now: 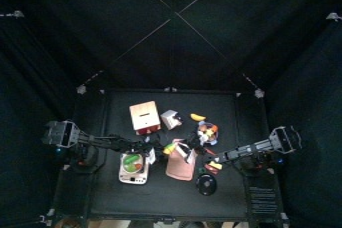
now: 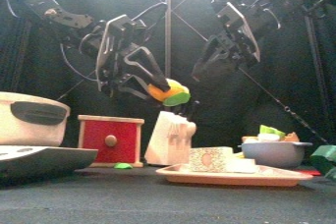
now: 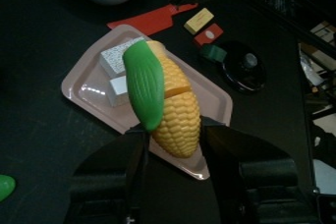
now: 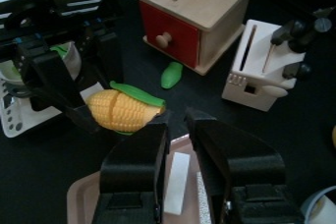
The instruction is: Peel corn husk
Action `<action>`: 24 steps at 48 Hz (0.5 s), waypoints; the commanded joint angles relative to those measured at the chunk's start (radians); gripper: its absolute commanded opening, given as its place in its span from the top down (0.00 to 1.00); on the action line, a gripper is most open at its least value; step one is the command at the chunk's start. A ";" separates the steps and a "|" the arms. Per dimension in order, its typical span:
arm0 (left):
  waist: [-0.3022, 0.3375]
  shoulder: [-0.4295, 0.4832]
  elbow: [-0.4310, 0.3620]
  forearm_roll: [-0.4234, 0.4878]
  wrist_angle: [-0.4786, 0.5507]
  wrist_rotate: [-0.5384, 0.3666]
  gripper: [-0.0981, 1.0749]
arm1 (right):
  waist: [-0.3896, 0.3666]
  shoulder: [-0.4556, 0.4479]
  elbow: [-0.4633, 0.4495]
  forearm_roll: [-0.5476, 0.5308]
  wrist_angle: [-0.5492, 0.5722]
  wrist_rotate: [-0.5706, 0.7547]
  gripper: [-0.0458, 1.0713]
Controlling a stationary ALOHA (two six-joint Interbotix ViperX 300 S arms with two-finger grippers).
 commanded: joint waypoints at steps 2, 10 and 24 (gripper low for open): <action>0.000 -0.018 -0.006 0.008 -0.008 0.003 0.38 | 0.009 -0.032 -0.006 0.020 0.002 -0.002 0.40; -0.009 -0.018 -0.005 0.074 0.000 0.008 0.38 | 0.021 -0.037 -0.012 0.029 -0.009 0.008 0.39; -0.040 -0.018 0.008 0.393 0.002 0.008 0.38 | 0.015 -0.067 -0.029 0.002 -0.143 0.009 0.19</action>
